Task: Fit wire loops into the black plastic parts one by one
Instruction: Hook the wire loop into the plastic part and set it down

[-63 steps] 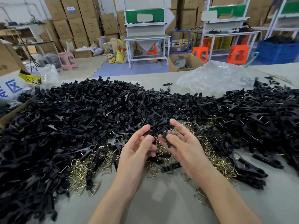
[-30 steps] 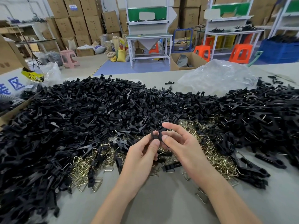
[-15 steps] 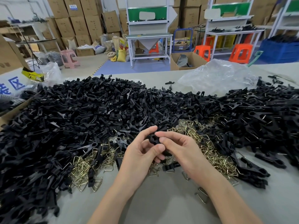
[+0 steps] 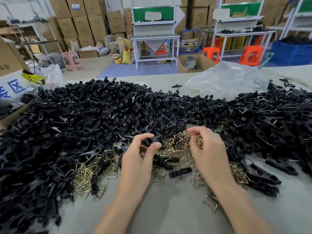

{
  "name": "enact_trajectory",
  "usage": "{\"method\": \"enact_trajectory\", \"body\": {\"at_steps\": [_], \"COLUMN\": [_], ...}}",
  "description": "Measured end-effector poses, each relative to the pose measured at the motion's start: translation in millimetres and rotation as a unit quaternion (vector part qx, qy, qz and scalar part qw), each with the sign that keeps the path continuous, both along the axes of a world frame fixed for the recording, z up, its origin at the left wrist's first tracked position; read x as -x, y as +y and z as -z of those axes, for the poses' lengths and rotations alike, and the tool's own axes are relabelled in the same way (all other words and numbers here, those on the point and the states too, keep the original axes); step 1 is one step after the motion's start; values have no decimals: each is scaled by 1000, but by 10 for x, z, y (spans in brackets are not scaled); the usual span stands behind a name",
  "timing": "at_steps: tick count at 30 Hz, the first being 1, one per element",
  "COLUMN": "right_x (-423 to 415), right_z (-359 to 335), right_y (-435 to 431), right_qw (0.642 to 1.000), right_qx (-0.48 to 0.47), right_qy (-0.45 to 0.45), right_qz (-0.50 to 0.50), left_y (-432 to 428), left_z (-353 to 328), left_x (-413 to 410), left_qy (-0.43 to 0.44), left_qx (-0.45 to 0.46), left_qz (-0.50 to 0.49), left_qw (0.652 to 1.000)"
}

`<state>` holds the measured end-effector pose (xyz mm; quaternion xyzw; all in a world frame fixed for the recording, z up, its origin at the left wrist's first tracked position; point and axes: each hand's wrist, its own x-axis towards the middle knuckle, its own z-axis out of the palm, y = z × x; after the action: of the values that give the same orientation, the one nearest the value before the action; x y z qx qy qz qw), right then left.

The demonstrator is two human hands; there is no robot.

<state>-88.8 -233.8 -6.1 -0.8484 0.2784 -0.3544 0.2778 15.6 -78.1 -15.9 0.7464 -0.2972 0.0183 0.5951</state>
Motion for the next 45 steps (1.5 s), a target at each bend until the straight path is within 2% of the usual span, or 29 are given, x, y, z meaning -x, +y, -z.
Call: {"method": "enact_trajectory", "body": {"at_steps": [2,4,13,17,20,22,26,29,31,33,35,36,42,45], "right_x": [5,-4,-12,-21,-5,9,-20,-64,-49,-4,25,23,0,10], "right_z": [57,107,96,87,1,-79,-121,-80,-55,-43,-45,-46,-48,-58], "right_y": [-14,-12,48,115,107,75,34,42,51,55,78,89,74,66], "right_qw": [983,967,977,984,999,992,923,901,932,985,997,995,993,991], "right_qx": [84,88,83,86,5,-113,-347,-394,-326,-143,25,56,-6,-17], "right_qy": [163,239,190,147,37,-48,-144,-153,-132,-68,-16,-5,-64,-53], "right_qz": [28,18,-58,-61,-37,-30,-86,-96,-85,-67,-76,-83,-102,-125], "left_y": [2,1,-19,-23,-20,-18,-15,-9,-12,-16,-18,-18,-25,-21], "left_z": [21,34,40,42,27,15,0,-6,4,20,38,45,58,57], "left_x": [-11,-3,15,8,12,14,33,51,50,32,12,3,3,11], "left_qy": [0,-4,-13,-7,16,37,34,24,10,5,2,1,-7,-19], "left_qx": [2,-6,-17,-17,3,18,3,-6,-13,-11,-9,-10,-12,-13], "left_qz": [-8,-7,2,-10,-9,3,36,56,53,40,29,25,22,24], "left_qw": [1000,1000,1000,1000,1000,999,999,998,998,999,1000,1000,1000,999]}}
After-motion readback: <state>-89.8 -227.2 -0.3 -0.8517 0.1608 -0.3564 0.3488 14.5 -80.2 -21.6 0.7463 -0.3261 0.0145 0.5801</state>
